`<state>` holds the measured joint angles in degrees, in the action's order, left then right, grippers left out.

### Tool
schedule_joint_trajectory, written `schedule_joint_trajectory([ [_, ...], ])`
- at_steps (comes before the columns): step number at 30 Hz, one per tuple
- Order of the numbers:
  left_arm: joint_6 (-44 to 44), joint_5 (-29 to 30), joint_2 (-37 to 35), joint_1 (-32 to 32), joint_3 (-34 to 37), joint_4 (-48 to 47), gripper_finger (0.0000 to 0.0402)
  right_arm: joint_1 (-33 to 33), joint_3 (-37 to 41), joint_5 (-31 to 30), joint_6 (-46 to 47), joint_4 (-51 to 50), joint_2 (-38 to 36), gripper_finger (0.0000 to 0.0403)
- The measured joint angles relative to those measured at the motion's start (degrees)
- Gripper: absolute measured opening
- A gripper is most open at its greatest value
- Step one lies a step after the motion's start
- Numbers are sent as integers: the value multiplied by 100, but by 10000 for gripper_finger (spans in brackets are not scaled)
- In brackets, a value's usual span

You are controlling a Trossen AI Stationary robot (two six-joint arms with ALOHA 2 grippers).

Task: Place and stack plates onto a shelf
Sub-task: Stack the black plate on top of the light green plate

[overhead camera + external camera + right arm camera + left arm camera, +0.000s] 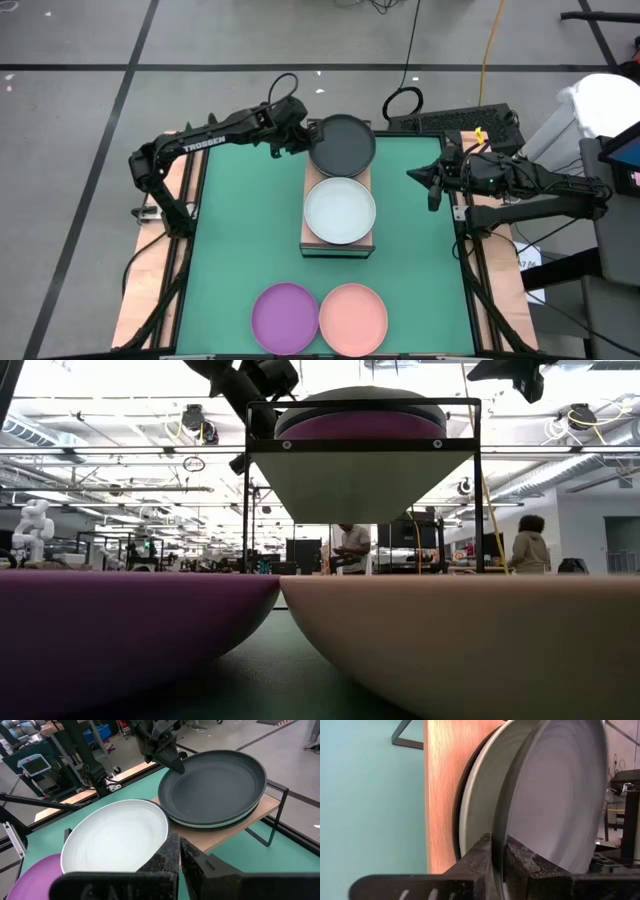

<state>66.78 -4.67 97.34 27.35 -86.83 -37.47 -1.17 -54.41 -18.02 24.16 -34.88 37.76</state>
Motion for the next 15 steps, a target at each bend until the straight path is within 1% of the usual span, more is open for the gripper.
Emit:
schedule_joint_trajectory([
  [2,3,0,0,0,0,2,57,0,0,0,4,-26,0,0],
  [9,144,-2,0,0,0,-9,135,0,0,2,2,-27,0,0],
  [12,152,-2,-2,0,0,-9,156,0,0,4,17,-27,0,0],
  [15,149,-3,-51,0,0,-59,168,0,0,7,52,-29,0,0],
])
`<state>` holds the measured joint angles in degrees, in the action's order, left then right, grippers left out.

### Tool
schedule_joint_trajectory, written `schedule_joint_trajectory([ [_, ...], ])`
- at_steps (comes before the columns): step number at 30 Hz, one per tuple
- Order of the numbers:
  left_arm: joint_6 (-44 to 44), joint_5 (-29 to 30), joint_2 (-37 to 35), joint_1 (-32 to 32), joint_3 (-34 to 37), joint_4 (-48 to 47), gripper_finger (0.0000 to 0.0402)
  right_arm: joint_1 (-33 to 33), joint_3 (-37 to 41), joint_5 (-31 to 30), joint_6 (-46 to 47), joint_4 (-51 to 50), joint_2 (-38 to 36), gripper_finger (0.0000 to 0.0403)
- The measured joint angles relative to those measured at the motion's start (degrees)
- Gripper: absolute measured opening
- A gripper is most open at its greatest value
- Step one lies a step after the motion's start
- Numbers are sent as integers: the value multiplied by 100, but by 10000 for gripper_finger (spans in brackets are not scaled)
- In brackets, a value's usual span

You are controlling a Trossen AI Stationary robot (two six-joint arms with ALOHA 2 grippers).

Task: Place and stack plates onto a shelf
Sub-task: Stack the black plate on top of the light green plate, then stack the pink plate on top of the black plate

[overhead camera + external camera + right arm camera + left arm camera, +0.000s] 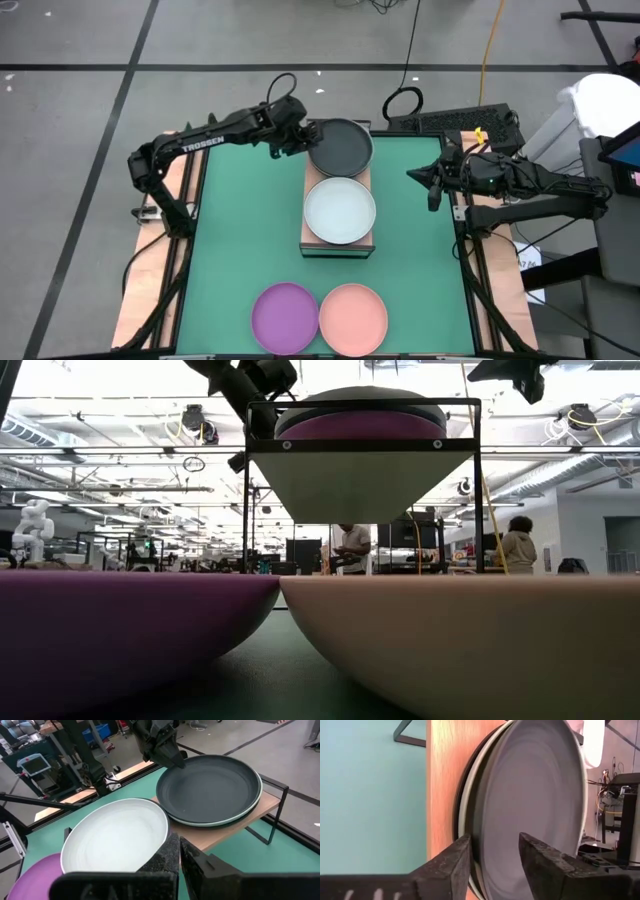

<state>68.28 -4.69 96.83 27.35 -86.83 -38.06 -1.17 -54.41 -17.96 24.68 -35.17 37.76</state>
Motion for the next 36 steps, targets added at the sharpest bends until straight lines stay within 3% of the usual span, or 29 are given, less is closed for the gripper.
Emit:
schedule_joint_trajectory([
  [5,-41,-2,-57,18,-7,-252,183,0,0,2,157,-5,0,0],
  [14,-328,-25,-351,22,-7,-319,247,0,0,22,199,-71,2,0],
  [20,-795,-26,-651,46,-7,-396,250,0,0,303,588,-173,4,0],
  [29,-2124,-607,-1112,238,-7,-442,250,22,0,1108,2538,-195,88,0],
  [36,-2951,-638,-1665,120,-7,-817,250,396,0,1697,3504,-199,564,0],
])
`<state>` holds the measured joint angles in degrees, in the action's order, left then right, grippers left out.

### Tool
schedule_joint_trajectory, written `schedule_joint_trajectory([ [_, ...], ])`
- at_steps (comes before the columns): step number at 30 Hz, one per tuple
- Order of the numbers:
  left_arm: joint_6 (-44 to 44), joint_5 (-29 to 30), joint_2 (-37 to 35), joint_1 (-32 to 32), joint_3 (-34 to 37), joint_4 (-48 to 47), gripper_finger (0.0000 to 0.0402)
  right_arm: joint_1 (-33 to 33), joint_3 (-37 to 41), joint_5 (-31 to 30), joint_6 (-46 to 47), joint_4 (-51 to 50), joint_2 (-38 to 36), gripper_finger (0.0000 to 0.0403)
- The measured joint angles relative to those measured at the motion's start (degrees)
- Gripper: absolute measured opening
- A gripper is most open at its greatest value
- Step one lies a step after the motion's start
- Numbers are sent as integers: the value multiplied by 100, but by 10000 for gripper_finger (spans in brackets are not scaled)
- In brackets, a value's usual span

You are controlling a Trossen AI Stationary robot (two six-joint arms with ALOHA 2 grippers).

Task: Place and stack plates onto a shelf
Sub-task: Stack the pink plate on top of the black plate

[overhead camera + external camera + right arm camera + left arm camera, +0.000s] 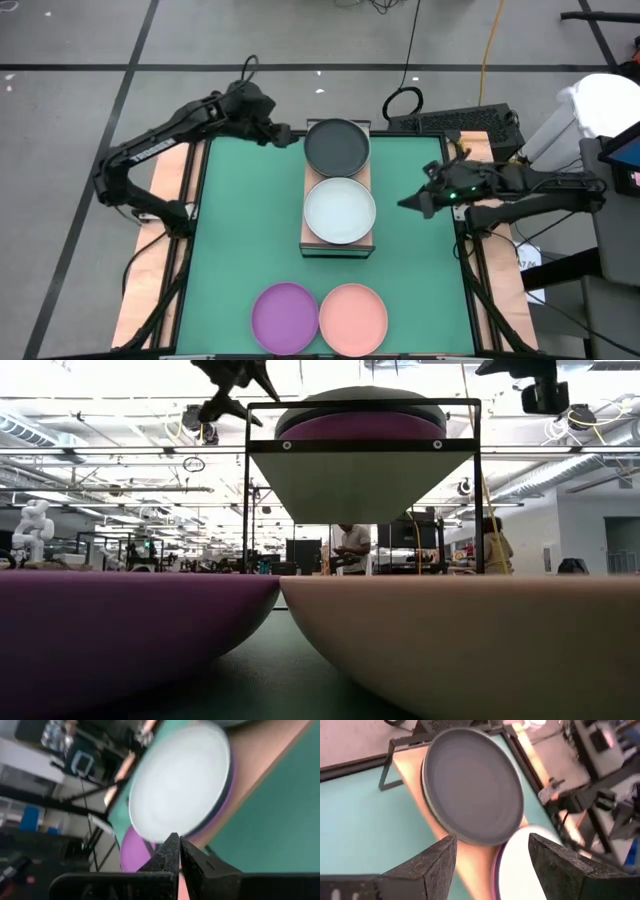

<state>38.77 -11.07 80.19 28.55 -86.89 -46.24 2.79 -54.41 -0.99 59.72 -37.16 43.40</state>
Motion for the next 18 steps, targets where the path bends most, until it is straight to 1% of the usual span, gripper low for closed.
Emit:
schedule_joint_trajectory([
  [4,-197,2,-287,-191,6,-357,250,326,0,179,226,2,358,0],
  [8,-379,6,-520,-529,4,-641,250,648,0,129,431,-20,629,0],
  [14,-810,108,-593,-1103,9,-895,250,1078,0,120,986,-609,967,0],
  [18,-1154,229,-545,-1354,6,-943,250,1431,-1,124,1487,-675,1235,9],
])
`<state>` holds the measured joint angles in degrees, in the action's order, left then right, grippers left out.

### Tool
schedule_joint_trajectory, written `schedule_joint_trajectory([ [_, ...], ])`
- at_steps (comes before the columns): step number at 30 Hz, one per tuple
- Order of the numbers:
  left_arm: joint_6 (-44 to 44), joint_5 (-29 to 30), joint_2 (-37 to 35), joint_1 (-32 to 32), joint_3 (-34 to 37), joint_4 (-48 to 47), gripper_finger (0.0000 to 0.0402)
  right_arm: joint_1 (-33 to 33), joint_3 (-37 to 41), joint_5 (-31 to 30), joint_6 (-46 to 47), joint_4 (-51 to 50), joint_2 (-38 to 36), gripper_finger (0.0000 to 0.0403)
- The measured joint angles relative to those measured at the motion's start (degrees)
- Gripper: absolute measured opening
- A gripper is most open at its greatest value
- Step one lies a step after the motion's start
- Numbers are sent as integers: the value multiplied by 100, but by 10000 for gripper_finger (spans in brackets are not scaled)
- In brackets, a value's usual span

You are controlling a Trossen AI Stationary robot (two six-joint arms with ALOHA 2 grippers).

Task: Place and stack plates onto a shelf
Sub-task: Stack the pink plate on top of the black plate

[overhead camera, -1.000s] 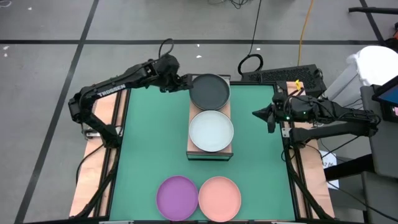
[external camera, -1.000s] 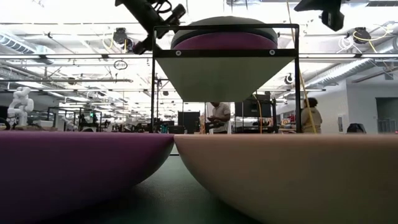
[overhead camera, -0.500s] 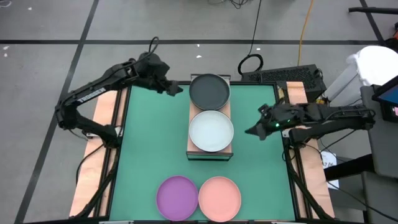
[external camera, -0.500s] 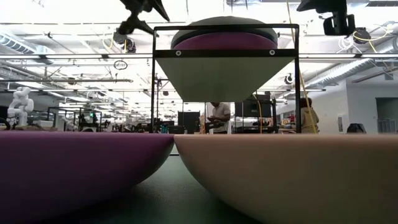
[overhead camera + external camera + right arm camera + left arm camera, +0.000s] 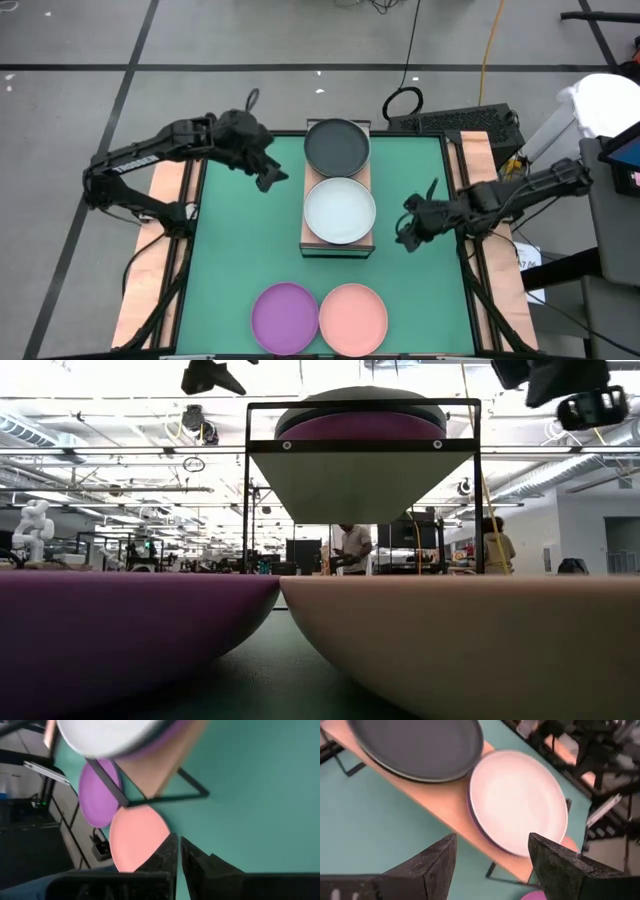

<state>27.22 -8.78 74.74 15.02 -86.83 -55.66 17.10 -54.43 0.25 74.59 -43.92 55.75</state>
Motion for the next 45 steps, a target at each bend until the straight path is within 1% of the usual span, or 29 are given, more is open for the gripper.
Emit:
schedule_joint_trajectory([
  [4,-210,36,19,-117,88,24,250,383,-1,-4,320,49,331,32],
  [8,-271,132,52,-171,455,-3,250,733,-1,2,637,141,722,63],
  [11,-119,133,26,-282,759,-5,250,922,0,-11,933,298,1038,89],
  [17,332,154,9,-817,1118,-19,250,1204,-1,-3,1237,799,1694,139],
  [21,522,412,12,-1241,1142,1,250,1341,-1,149,1329,1101,2127,161],
  [24,637,529,11,-1468,1142,18,250,1438,-1,155,1513,1220,2427,166],
  [28,747,597,11,-1642,1142,18,250,1537,-1,154,1717,1374,2743,162],
  [33,809,635,11,-1787,1142,18,250,1572,-1,131,1754,1622,2903,158],
  [41,911,700,11,-1891,1142,18,250,1570,-1,156,1272,1678,2920,158],
  [45,933,699,11,-1896,1142,16,250,1585,-1,289,990,1702,3023,158],
])
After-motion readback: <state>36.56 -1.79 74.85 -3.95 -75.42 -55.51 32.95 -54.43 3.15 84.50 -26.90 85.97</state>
